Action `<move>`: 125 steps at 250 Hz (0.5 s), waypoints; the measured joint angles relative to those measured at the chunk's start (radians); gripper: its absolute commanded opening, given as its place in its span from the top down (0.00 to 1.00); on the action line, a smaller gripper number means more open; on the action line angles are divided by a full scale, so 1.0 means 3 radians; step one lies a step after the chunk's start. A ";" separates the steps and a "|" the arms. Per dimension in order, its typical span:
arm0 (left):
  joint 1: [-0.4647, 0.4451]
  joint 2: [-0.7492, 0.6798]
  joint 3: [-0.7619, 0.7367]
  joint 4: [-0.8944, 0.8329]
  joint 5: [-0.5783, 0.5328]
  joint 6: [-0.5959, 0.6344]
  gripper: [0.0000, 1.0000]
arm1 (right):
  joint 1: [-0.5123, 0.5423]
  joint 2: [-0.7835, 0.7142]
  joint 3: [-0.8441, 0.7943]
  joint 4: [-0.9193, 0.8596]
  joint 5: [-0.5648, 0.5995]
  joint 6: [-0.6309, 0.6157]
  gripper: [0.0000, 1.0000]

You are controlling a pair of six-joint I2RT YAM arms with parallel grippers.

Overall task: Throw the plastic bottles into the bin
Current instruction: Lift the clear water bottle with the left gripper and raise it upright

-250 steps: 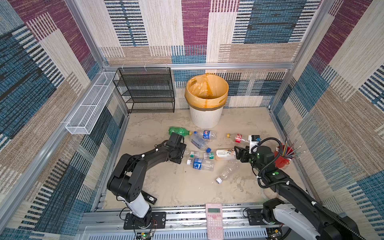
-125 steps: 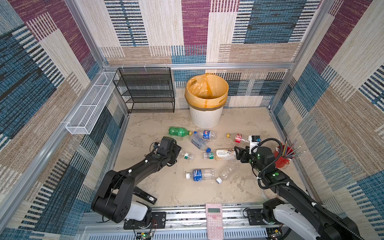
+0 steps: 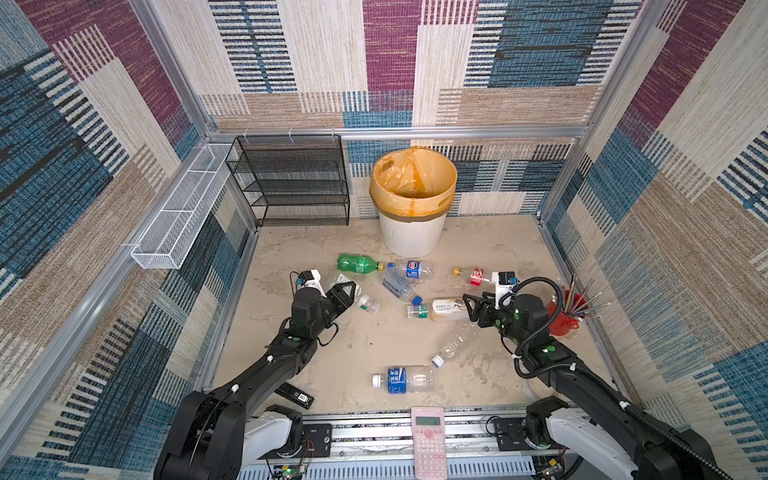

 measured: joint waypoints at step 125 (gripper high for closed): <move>0.0024 -0.0589 -0.0028 0.0141 0.0310 0.0782 0.43 | 0.0000 0.0117 0.0047 0.0050 -0.0058 0.0028 0.30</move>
